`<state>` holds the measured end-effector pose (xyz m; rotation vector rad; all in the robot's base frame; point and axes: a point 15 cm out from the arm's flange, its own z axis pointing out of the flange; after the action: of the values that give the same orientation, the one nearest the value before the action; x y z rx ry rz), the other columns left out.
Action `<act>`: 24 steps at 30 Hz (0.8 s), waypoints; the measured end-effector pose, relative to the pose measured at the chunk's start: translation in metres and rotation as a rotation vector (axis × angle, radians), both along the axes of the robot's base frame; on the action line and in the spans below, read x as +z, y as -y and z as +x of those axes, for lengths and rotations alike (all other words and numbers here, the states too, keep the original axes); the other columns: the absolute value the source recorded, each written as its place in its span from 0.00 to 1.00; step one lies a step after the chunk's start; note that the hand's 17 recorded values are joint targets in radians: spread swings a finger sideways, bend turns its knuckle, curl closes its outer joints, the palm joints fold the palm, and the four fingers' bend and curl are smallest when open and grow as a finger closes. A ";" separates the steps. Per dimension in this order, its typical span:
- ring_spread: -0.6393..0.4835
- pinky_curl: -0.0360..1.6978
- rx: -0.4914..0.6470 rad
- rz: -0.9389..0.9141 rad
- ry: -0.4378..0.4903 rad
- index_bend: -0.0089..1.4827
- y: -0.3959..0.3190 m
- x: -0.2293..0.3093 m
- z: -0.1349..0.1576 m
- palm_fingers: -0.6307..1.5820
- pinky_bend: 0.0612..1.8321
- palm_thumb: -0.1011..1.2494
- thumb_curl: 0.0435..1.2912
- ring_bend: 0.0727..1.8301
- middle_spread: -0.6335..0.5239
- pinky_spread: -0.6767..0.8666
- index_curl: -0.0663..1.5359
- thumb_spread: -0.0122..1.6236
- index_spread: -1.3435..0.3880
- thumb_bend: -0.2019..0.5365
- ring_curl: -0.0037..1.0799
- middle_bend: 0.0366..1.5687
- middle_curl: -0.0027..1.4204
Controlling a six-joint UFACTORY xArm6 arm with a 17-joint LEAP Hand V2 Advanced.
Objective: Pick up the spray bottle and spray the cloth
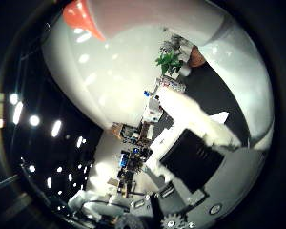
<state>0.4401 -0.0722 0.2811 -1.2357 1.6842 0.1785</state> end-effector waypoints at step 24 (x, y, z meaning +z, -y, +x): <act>0.38 0.30 0.086 -0.007 0.065 0.75 -0.027 0.022 0.008 0.86 0.71 0.86 0.58 0.75 0.40 0.22 0.43 0.71 0.62 0.28 0.53 0.80 0.48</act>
<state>0.4476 -0.0452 0.3033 -1.3060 1.5789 0.1829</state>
